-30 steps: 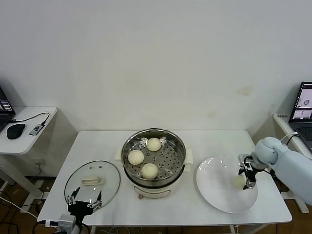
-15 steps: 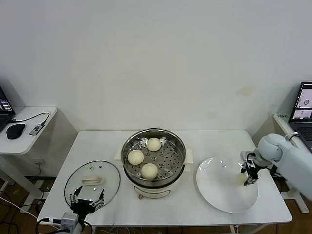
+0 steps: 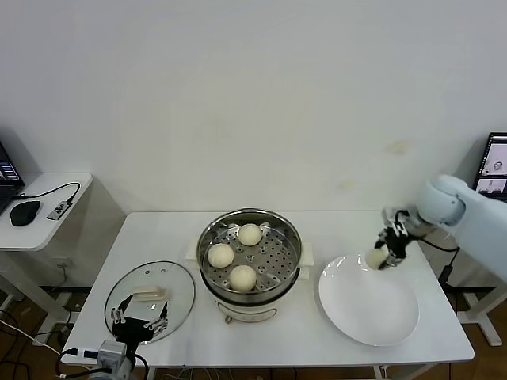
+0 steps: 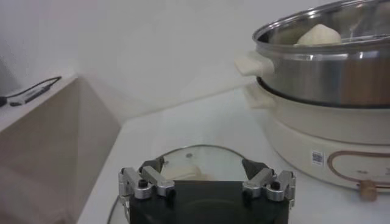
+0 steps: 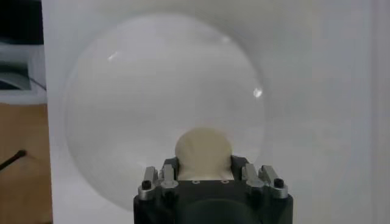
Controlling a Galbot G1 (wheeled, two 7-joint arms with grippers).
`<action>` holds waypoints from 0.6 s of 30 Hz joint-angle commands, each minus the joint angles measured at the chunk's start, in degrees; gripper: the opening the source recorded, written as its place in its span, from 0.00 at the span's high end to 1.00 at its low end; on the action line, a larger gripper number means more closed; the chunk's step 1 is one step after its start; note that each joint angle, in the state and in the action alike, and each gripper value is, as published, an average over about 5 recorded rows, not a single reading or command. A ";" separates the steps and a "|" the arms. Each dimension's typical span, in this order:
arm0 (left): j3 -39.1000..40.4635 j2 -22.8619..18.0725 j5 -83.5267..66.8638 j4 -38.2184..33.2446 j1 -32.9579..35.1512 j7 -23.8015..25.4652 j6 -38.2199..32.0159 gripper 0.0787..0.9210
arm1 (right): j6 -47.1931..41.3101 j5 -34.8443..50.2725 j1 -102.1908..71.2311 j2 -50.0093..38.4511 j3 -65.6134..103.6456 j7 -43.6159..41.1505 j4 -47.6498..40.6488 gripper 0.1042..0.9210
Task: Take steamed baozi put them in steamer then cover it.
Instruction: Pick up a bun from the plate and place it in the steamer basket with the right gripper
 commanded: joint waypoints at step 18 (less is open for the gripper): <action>-1.95 1.83 -0.45 -1.28 -1.14 0.49 0.59 0.12 | -14.43 20.91 18.79 27.07 -15.03 3.61 -2.91 0.47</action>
